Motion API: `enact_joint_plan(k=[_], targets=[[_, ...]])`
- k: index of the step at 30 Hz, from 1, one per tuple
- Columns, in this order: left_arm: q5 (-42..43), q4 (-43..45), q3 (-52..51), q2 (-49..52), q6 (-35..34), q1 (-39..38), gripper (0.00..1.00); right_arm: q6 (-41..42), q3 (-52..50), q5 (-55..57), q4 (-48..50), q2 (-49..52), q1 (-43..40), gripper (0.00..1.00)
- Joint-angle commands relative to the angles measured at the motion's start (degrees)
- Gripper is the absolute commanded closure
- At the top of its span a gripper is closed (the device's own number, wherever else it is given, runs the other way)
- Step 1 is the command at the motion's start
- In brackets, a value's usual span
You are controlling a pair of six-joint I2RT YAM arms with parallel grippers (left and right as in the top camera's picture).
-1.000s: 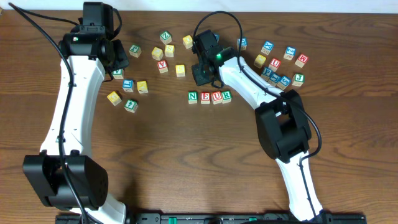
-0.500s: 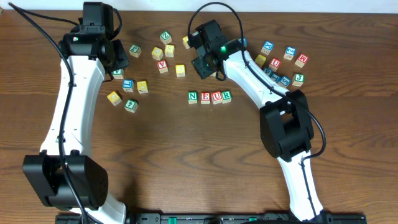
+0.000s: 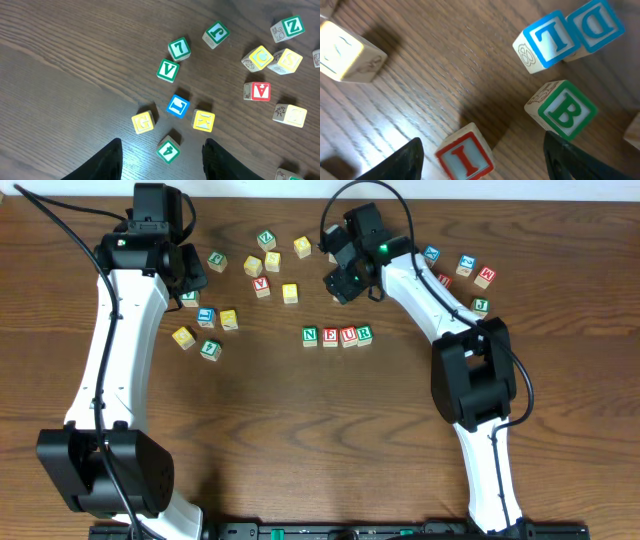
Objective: Spell out NEURIPS
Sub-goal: 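Lower the right gripper and grasp the red I block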
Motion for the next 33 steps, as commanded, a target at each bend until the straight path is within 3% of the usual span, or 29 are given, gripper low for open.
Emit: enact_joint_plan(k=[1,8,15,22,28,33], targets=[[-0.72,-0.04,0.5,-1.79,-0.31,0.04,0.49,-2.58,0.87,-2.71,-0.22,1.84,0.63,0.3],[-0.72,-0.04,0.5,-1.79,-0.28,0.04,0.49,-3.54,0.87,-2.69,0.0,2.67,1.03,0.34],[-0.72,-0.09,0.5,-1.79,-0.28,0.04,0.5,-3.67,0.87,-0.68,0.13,2.86,1.03,0.53],[-0.72,-0.09,0.5,-1.79,-0.28,0.04,0.5,-2.08,0.9,0.85,-0.48,2.86,0.74,0.64],[-0.72,-0.09,0.5,-1.79,-0.28,0.04,0.49,8.5,1.22,6.86,-0.96,2.6,0.74,0.7],[-0.72,-0.04,0.5,-1.77,-0.28,0.04,0.49,12.68,1.25,8.72,-2.67,1.18,0.76,0.71]])
